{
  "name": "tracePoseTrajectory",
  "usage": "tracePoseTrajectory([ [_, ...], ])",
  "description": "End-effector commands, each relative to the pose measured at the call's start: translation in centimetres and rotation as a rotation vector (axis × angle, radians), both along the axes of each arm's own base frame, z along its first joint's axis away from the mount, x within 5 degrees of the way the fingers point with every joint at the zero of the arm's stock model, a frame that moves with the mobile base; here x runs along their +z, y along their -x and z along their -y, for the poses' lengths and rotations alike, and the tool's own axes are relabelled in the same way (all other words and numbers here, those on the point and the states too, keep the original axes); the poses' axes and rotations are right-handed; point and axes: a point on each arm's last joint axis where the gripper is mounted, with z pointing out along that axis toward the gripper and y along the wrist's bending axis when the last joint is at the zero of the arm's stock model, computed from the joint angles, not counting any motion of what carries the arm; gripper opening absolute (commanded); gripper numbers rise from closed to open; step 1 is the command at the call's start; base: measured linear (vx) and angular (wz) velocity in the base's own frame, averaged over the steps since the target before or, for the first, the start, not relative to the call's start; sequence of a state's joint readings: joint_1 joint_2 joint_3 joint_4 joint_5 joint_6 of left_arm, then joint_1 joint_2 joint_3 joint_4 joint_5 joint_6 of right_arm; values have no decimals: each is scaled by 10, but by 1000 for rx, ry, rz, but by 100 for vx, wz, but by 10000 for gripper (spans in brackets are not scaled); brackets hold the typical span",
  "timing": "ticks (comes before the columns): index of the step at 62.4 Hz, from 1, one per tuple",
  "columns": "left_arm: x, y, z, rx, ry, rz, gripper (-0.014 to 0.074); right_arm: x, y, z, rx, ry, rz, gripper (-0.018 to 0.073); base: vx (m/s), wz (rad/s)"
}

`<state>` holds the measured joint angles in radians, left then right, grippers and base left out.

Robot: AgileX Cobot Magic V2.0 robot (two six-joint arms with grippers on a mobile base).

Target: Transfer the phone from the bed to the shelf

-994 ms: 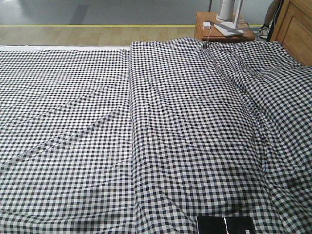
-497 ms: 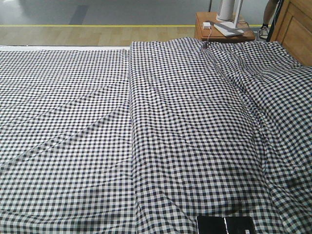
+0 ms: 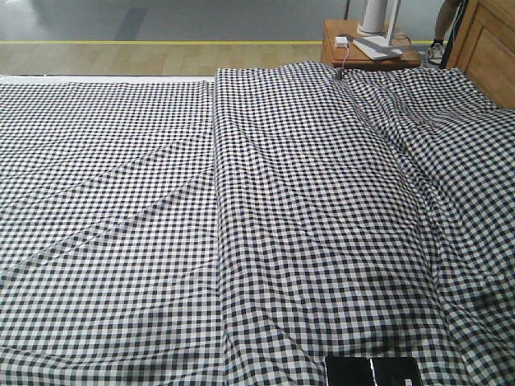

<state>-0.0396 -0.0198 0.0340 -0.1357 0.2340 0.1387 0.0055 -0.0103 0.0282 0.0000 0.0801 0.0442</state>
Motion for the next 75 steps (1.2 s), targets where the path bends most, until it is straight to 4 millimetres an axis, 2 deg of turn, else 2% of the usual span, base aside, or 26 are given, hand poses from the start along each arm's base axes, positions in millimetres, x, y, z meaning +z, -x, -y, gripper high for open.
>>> tracePoseTrajectory([
  [1,6,-1,-1,11,17,76,1,13,1,0,-4,8,161,-1,0,0],
  [17,6,-1,-1,11,17,76,1,45,9,0,-6,22,416,-1,0,0],
  [22,6,-1,-1,11,17,76,1,62,14,0,-15,61,461,-1,0,0],
  [31,6,-1,-1,11,17,76,1,104,20,0,-27,100,510,-1,0,0],
  [39,6,-1,-1,11,17,76,1,134,14,0,-25,100,450,-1,0,0],
  [49,6,-1,-1,11,17,76,1,164,-9,0,-18,101,299,0,0,0],
  [58,6,-1,-1,11,17,76,1,173,-40,0,-11,102,138,4,0,0],
  [68,6,-1,-1,11,17,76,1,167,-75,0,-5,102,19,23,0,0],
  [75,6,-1,-1,11,17,76,1,156,-96,0,-1,103,-57,86,0,0],
])
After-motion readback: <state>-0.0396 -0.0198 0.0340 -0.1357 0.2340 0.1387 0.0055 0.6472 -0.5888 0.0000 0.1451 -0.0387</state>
